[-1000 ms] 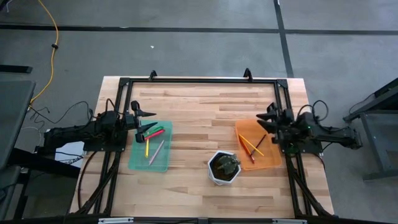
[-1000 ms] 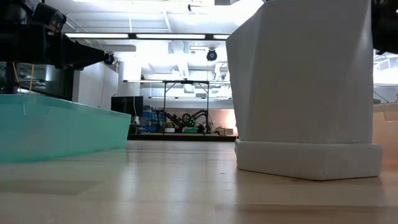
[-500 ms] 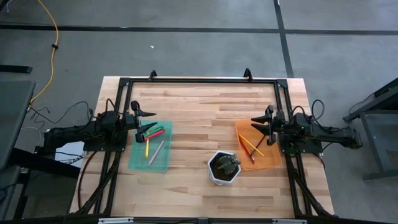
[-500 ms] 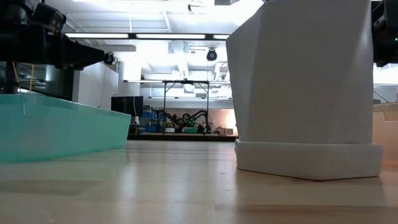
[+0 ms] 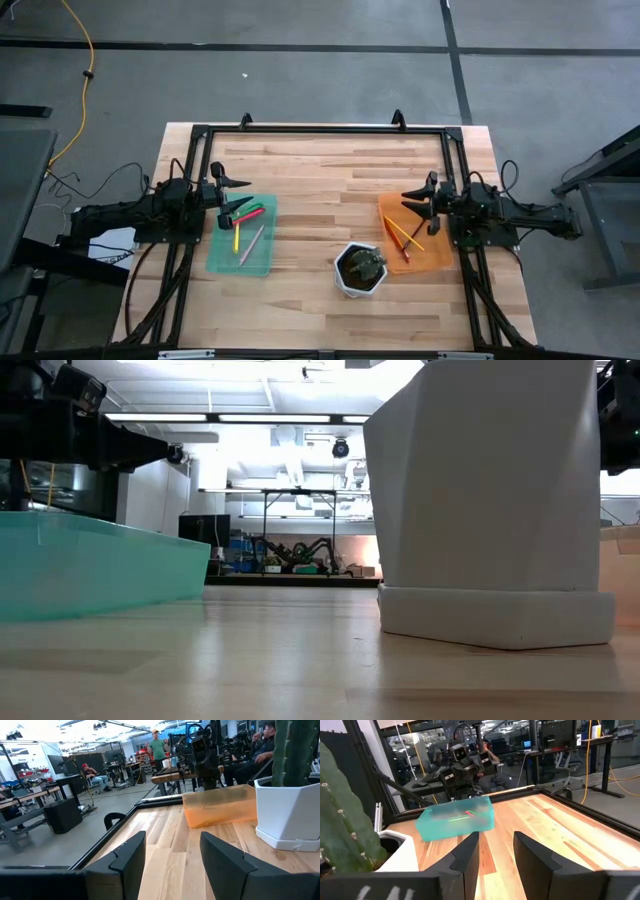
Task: Sort pens & pencils
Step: Return to Home Position
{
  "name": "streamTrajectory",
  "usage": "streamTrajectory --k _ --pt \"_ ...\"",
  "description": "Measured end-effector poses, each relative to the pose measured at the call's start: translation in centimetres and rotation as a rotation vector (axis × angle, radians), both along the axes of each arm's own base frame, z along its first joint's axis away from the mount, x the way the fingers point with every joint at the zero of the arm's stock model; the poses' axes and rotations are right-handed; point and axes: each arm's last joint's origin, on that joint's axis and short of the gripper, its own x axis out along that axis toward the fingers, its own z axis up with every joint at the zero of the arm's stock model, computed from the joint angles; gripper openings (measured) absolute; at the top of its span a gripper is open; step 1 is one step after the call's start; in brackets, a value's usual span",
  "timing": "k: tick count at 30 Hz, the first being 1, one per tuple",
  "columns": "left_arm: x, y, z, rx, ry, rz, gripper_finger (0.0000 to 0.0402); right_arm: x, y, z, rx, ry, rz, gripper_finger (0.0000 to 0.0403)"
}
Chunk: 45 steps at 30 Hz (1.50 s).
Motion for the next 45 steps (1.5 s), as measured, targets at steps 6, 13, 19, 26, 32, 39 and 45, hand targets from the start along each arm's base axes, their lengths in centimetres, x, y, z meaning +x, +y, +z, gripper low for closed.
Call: streamTrajectory --k 6,13,19,26,32,39,45 --pt "0.0 0.0 0.0 0.0 0.0 0.0 0.0175 0.0 0.01 -0.01 0.0 0.001 0.003 0.0113" --pt "0.0 0.0 0.0 0.0 0.0 0.0 0.0175 0.0 0.02 -0.02 0.0 0.002 0.007 0.0113" --pt "0.0 0.0 0.0 0.0 0.0 0.0 0.0175 0.0 0.02 -0.02 0.003 0.002 0.007 0.0113" --pt "0.0 0.0 0.0 0.0 0.0 0.0 0.0175 0.0 0.02 -0.02 0.022 0.001 0.007 0.0113" --pt "0.0 0.0 0.0 0.0 0.0 0.0 0.0175 0.0 0.02 -0.02 0.023 0.001 0.007 0.0113" --pt "0.0 0.0 0.0 0.0 0.0 0.0 0.0175 0.0 0.02 -0.02 0.026 0.001 0.007 0.0113" --pt "0.0 0.0 0.0 0.0 0.0 0.0 0.0175 0.0 0.02 -0.03 0.026 0.001 0.007 0.0113"
